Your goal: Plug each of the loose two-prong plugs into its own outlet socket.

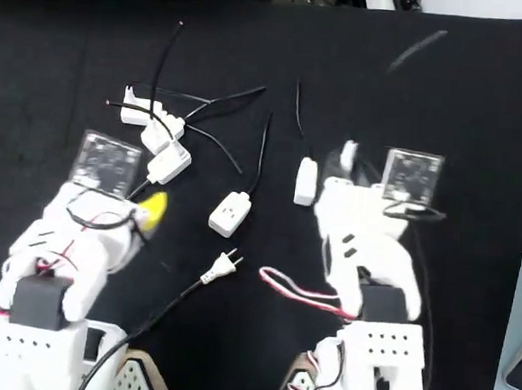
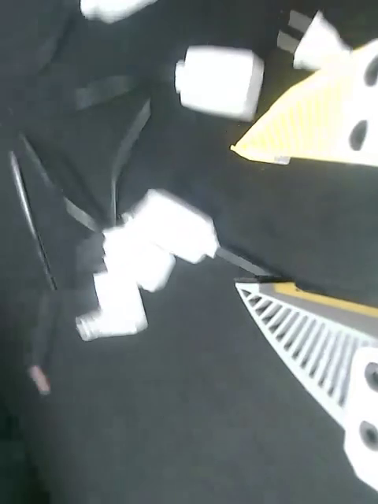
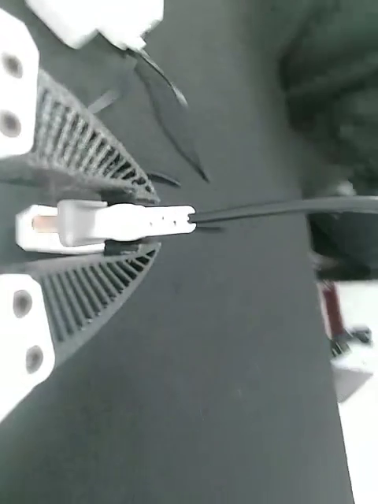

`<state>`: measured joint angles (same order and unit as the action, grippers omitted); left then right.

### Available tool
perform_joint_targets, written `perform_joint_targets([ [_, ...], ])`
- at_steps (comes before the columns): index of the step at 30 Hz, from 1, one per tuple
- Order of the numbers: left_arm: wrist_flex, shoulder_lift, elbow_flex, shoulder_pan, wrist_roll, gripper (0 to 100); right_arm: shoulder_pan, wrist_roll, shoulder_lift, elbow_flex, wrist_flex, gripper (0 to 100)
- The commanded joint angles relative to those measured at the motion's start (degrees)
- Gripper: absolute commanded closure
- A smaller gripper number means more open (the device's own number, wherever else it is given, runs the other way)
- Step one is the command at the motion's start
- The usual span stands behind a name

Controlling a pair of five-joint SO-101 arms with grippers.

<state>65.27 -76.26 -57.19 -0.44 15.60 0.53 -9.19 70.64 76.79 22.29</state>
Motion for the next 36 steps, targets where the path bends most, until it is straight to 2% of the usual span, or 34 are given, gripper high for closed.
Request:
perform_joint_targets([
  [1, -0.18, 9.76, 6.64, 10.15, -1.49, 75, 5.36, -1.14, 0.75, -0.40, -4.04, 98.7],
  [5, -4.04, 21.71, 11.21, 15.78, -1.41, 75, 7.38, -4.92, 0.66, -0.22, -5.63, 98.7],
  [15, -17.85, 46.07, 12.79, 26.95, 2.90, 75, 7.47, -4.92, 0.57, 0.04, -5.19, 98.7],
  [24, -26.64, 62.77, 14.73, 26.86, 2.90, 76, 7.47, -4.84, 0.57, 1.01, -5.54, 98.7],
  [30, -26.37, 72.44, 21.23, 25.01, 2.90, 79, 7.47, -4.84, 0.57, 1.19, -5.54, 98.7],
  [36, -26.29, 78.68, 25.27, 19.47, 3.25, 81, 7.38, -4.84, 0.57, 1.19, -5.54, 98.7],
])
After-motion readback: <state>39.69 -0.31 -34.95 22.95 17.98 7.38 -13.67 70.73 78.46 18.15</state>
